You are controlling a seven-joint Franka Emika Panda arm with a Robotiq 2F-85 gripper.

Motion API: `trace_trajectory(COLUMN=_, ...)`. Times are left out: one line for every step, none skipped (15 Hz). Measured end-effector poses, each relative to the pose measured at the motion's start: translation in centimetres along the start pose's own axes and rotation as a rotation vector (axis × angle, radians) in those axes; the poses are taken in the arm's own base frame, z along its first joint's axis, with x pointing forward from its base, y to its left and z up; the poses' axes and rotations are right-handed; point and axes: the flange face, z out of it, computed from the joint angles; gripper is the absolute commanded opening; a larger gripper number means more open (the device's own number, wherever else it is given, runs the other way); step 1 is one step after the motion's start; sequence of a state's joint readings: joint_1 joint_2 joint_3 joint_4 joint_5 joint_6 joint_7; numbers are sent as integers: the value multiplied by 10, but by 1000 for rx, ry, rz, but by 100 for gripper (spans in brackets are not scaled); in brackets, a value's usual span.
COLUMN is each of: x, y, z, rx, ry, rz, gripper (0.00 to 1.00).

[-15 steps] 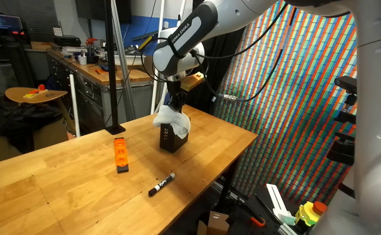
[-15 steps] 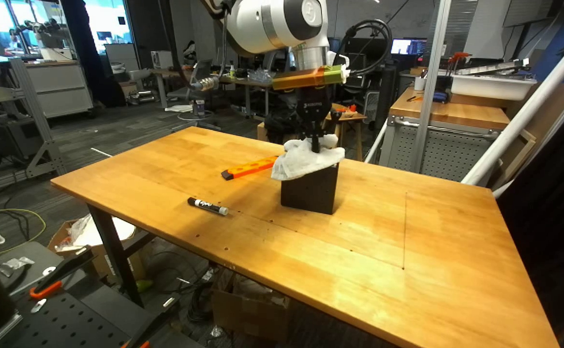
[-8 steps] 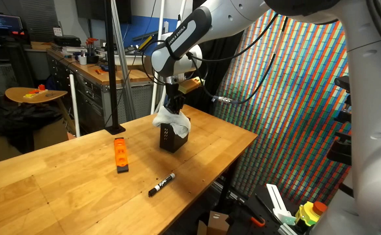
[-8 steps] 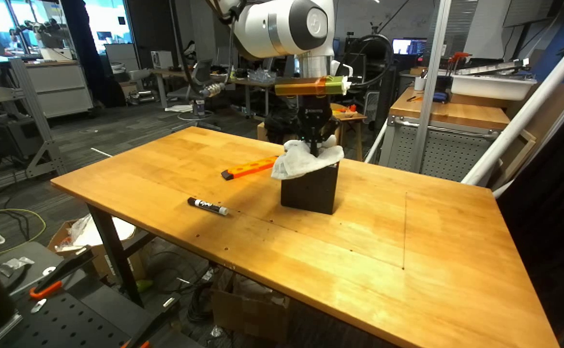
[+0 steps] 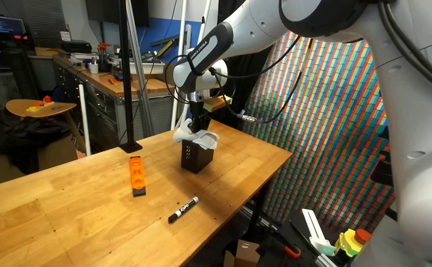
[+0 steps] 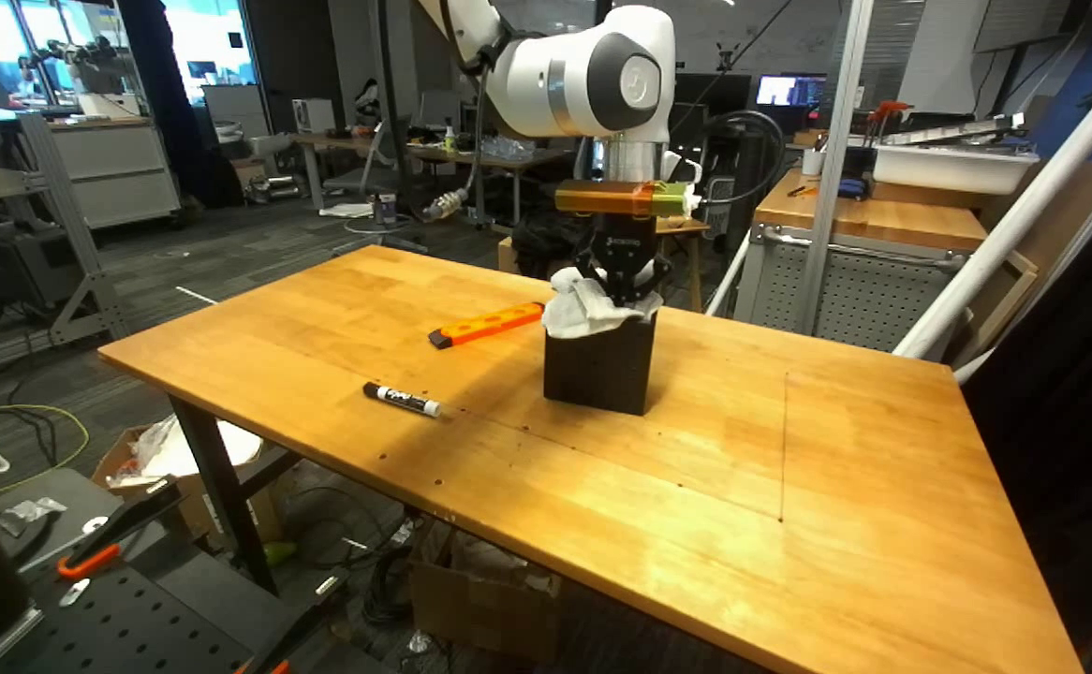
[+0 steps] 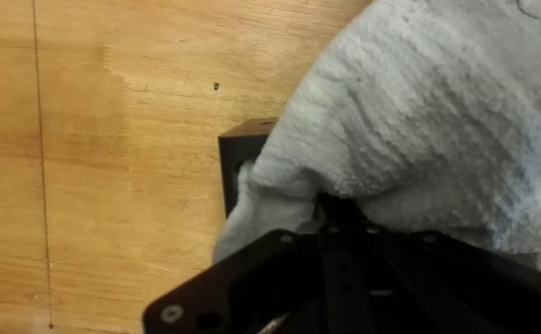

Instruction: Push the box to the right, then pick the cloth and shove it in the box

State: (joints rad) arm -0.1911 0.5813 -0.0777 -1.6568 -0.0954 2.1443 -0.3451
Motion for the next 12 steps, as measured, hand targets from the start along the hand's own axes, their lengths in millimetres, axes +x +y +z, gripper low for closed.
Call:
trace_trajectory(x=1, y=3, z=2, rx=5, ry=-6, rz=0, gripper=0)
trace_trajectory(x=3, y=5, z=4, rx=9, ry=-12, rz=0, gripper=0)
trace_trajectory(x=4, y=8, z=6, rx=12, ry=-18, rz=1, gripper=0)
trace_trajectory(x=6, y=9, z=7, rx=14, ry=-24, rz=1, gripper=0)
trace_trajectory(x=8, y=11, z=9, rx=16, ry=-30, rz=2, gripper=0)
trace_trajectory(x=10, y=12, z=10, rx=18, ry=-36, rz=2, gripper=0)
trace_trajectory(x=11, y=13, z=11, rx=20, ry=-40, rz=2, gripper=0)
trace_trajectory(x=14, y=13, z=11, rx=21, ry=-42, rz=1, gripper=0)
trace_trajectory(x=16, y=14, z=11, rx=23, ry=-37, rz=-2, gripper=0)
trace_trajectory(x=19, y=13, z=10, rx=28, ry=-30, rz=-7, gripper=0)
trace_trajectory(x=22, y=13, z=10, rx=37, ry=-20, rz=-16, gripper=0)
trace_trajectory(x=24, y=12, z=11, rx=45, ry=-12, rz=-26, gripper=0)
